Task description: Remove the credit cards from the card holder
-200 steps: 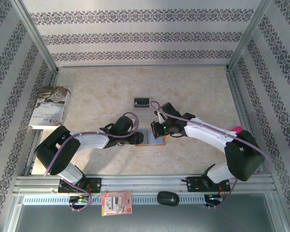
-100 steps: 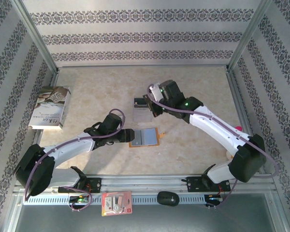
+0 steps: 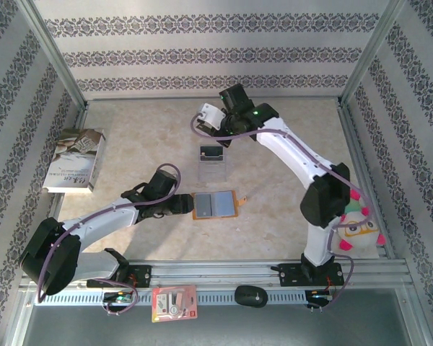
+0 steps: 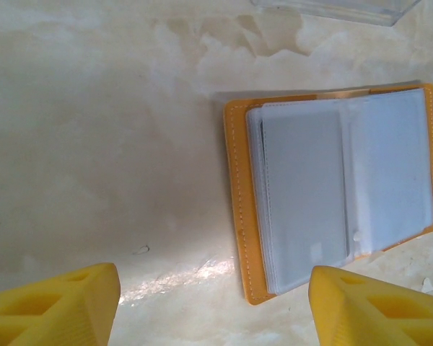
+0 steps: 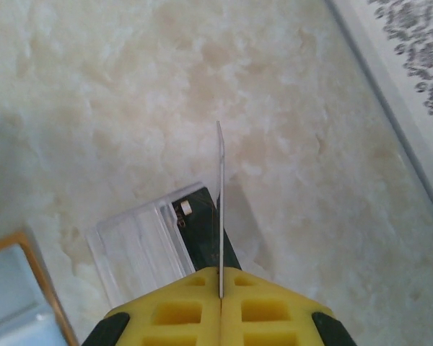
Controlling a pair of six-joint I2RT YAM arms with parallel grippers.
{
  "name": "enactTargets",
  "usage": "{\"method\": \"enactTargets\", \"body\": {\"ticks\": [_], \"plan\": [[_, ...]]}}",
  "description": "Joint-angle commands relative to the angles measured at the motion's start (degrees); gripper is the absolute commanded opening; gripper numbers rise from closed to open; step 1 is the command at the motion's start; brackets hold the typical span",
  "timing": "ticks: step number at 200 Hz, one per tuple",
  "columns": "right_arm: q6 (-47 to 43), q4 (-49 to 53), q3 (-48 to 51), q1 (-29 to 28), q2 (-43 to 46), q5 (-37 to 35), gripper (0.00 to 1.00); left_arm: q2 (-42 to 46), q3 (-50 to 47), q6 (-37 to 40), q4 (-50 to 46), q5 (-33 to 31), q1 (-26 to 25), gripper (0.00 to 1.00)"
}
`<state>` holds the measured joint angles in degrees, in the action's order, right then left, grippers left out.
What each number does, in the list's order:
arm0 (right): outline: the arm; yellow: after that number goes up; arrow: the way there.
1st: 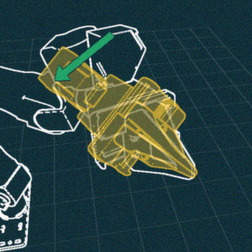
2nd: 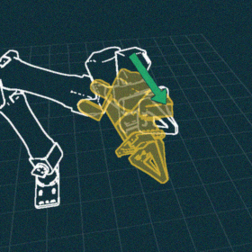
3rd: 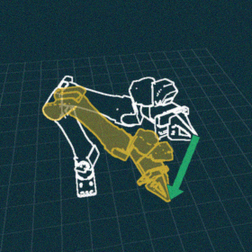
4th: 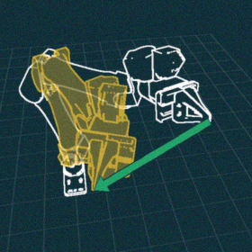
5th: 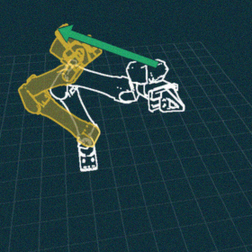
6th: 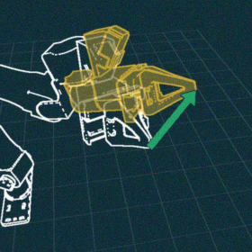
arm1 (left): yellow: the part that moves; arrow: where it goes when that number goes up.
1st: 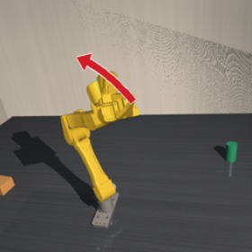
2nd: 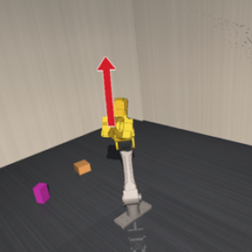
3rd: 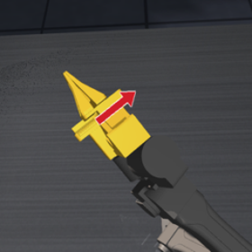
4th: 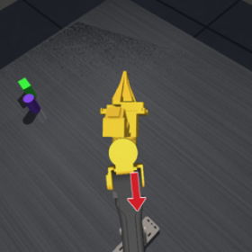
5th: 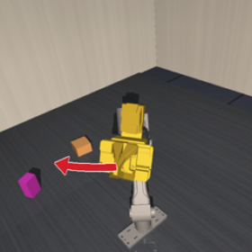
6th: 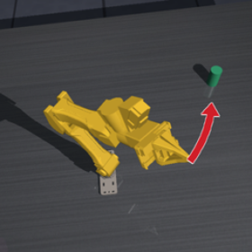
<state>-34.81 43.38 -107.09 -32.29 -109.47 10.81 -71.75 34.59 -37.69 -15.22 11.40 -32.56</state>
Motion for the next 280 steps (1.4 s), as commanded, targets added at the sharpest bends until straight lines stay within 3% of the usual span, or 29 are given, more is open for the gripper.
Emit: {"method": "enactTargets", "body": {"ticks": [1,91,280], "plan": [[-9.45,8.52,-5.01,0.74,-4.74,-2.0,0.0,-0.82,0.69,0.41,-2.75,-0.1,1.02,0.7],[-17.37,9.48,-7.27,1.39,-11.45,-2.31,0.0,-4.76,2.85,1.22,-3.76,1.34,3.01,0.69],[-17.84,8.39,-10.03,2.41,-19.48,1.53,0.0,-9.13,2.65,1.99,-2.4,2.57,4.77,0.68]]}}
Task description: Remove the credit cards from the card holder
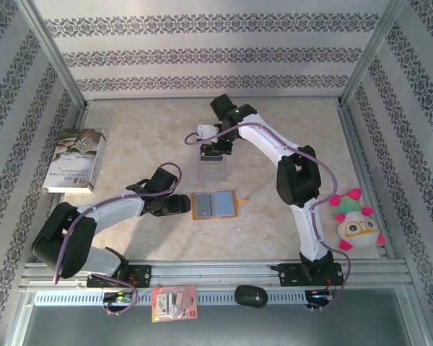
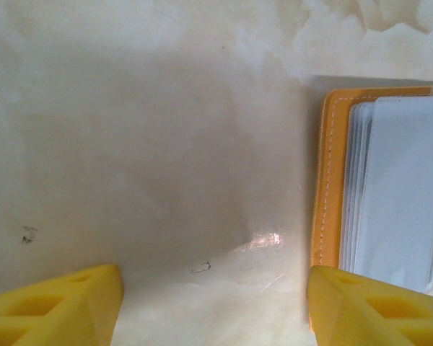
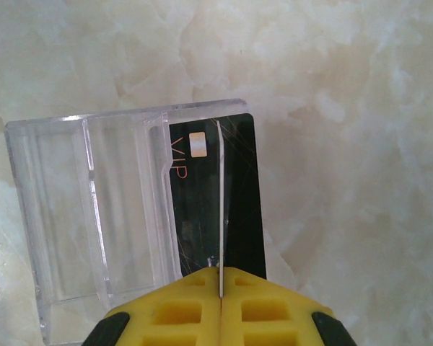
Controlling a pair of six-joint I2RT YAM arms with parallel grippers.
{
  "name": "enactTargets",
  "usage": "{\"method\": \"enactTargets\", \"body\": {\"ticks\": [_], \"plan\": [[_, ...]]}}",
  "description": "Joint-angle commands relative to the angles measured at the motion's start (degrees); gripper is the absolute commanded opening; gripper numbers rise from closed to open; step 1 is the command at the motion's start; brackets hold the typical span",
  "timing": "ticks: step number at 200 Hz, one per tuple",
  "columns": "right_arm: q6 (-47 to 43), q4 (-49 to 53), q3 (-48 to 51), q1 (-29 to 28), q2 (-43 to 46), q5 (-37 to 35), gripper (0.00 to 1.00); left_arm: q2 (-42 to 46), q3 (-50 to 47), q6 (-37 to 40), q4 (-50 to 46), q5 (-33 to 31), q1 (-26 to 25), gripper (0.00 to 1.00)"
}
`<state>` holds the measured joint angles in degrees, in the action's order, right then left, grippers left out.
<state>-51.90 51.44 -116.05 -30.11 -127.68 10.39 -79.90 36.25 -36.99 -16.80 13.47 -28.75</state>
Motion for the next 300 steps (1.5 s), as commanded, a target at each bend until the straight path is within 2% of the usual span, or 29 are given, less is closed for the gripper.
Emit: {"method": "enactTargets", "body": {"ticks": [1,14,37,63,95,124,149,182,217,243,273,300], "plan": [[-0.75,0.28,-1.0,0.23,-1.31,1.97,0.0,-0.97,1.0,1.26,-0.85,0.5,0.97,0.68],[-0.47,-0.13,-0.77,0.23,-1.34,1.87,0.0,-1.02,0.92,1.31,-0.78,0.52,0.89,0.68],[1.63,-4.48,0.23,0.3,-0.68,0.28,0.28,-0.96,0.79,1.23,-0.54,0.75,0.98,0.68],[4.33,-9.87,0.89,0.55,0.63,-0.61,0.39,-1.13,0.52,0.94,0.09,1.2,1.06,0.68],[7.48,-18.85,5.81,-0.38,4.91,-0.51,0.42,-0.76,-0.03,0.38,0.84,1.8,1.04,0.68],[13.78,-22.58,9.07,-1.22,9.72,3.23,0.43,0.67,-0.45,0.34,1.83,1.6,0.98,0.68],[25.79,-30.0,16.32,-2.13,16.06,6.38,0.44,1.59,-0.79,-0.3,3.89,1.54,1.04,0.68],[44.32,-37.73,27.36,-4.83,24.49,4.14,0.45,3.84,-2.58,-1.42,7.85,1.86,0.99,0.69],[56.98,-37.58,39.5,-9.31,33.25,-4.75,0.46,6.87,-3.75,-1.59,8.21,1.02,1.05,0.69],[61.35,-34.69,48.03,-12.12,38.07,-6.94,0.46,10.08,-6.09,-2.1,8.51,-0.37,1.02,0.69],[63.11,-31.0,54.96,-16.76,39.28,-9.23,0.46,12.28,-8.91,-3.37,9.06,-1.64,1.02,0.69],[63.04,-29.12,56.0,-21.76,35.95,-10.38,0.46,13.2,-11.21,-4.93,9.93,-2.05,1.06,0.69]]}}
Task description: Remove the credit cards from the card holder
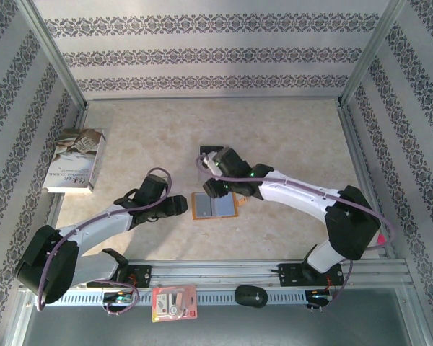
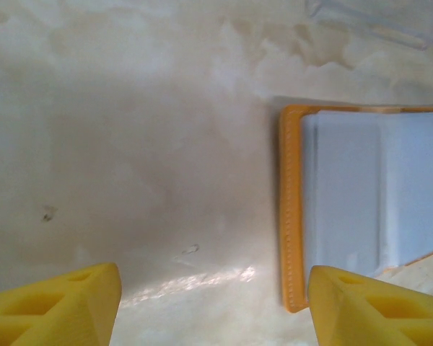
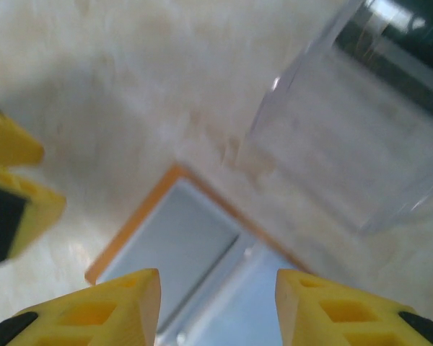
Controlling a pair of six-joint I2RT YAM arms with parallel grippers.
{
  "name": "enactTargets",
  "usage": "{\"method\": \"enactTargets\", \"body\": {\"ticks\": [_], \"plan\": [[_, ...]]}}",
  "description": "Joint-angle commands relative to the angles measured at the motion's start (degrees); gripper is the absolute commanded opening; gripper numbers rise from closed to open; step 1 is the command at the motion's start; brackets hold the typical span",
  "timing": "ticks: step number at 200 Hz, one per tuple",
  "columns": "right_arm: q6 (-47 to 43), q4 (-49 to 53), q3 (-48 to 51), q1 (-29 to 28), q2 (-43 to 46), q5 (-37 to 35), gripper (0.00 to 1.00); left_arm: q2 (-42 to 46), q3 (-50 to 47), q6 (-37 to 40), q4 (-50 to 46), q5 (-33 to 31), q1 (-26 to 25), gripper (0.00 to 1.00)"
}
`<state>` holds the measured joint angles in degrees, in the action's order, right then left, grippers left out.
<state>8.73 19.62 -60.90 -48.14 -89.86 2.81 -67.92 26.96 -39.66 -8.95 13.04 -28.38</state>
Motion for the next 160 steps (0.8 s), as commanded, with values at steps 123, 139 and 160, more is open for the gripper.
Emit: {"method": "enactTargets", "body": {"ticks": [123,139,160], "plan": [[-3.17,2.78,-5.43,-11.26,-16.58,-10.69,0.46,8.39,-4.68,-3.81,-4.23,-5.76,0.78,0.69],[-3.36,3.27,-5.78,-11.53,-17.81,-11.51,0.46,8.4,-4.55,-3.54,-4.32,-5.82,0.82,0.69],[-3.72,3.58,-5.75,-11.97,-18.83,-12.21,0.45,8.33,-4.28,-3.2,-4.51,-5.72,0.86,0.69]]}}
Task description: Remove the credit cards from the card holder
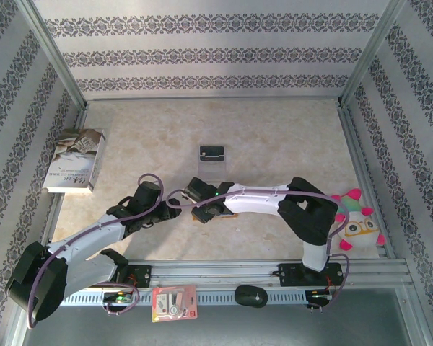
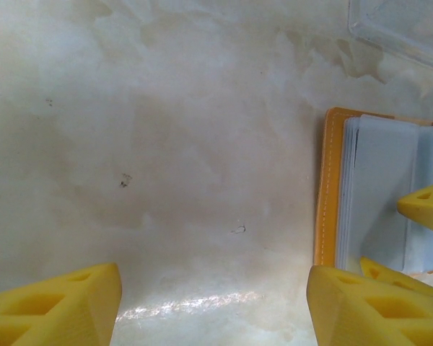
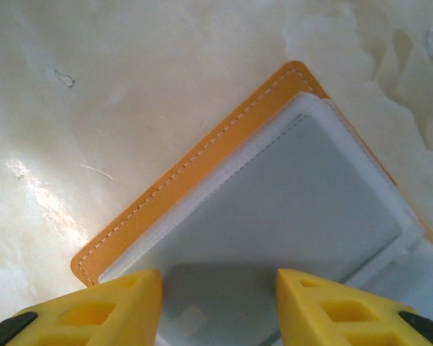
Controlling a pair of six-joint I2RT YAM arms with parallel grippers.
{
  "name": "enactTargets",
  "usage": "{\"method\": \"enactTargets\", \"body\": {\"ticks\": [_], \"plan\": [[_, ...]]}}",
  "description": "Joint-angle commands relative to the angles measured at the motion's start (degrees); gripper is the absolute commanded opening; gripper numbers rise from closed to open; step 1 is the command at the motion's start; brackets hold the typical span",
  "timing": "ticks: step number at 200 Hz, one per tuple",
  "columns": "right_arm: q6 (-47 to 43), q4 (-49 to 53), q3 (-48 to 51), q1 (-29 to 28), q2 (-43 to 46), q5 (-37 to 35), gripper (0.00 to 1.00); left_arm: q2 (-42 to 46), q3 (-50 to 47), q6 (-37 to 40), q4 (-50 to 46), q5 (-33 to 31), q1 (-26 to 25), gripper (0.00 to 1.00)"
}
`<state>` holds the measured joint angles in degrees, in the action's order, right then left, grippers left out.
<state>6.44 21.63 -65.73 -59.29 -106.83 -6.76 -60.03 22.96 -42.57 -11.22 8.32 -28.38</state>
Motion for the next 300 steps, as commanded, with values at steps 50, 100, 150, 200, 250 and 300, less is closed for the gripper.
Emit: {"method": "enactTargets", "body": {"ticks": [50,100,150,200,250,300], "plan": [[-0.81,0.43,0.2,-0.89,-2.27,-2.15,0.2,-0.13,-0.46,-0.1,-1.16,0.19,0.86,0.69],[0.56,-4.21,2.39,0.87,0.52,1.76,0.0,-1.73,-0.26,0.12,2.36,2.9,0.83,0.67],[4.62,-7.82,5.35,4.64,4.31,6.57,0.0,-7.62,2.04,0.1,7.22,3.49,-1.36,0.66],[10.96,-11.77,10.38,7.66,10.0,9.62,0.0,-12.0,4.24,-0.04,11.0,2.63,-2.81,0.66],[13.76,-10.99,12.76,9.02,13.0,6.65,0.11,-16.43,7.01,0.74,11.13,1.32,-4.26,0.67],[6.18,-6.99,7.18,5.51,7.98,9.94,0.51,-12.67,6.03,0.52,8.03,-1.75,-4.08,0.67]]}}
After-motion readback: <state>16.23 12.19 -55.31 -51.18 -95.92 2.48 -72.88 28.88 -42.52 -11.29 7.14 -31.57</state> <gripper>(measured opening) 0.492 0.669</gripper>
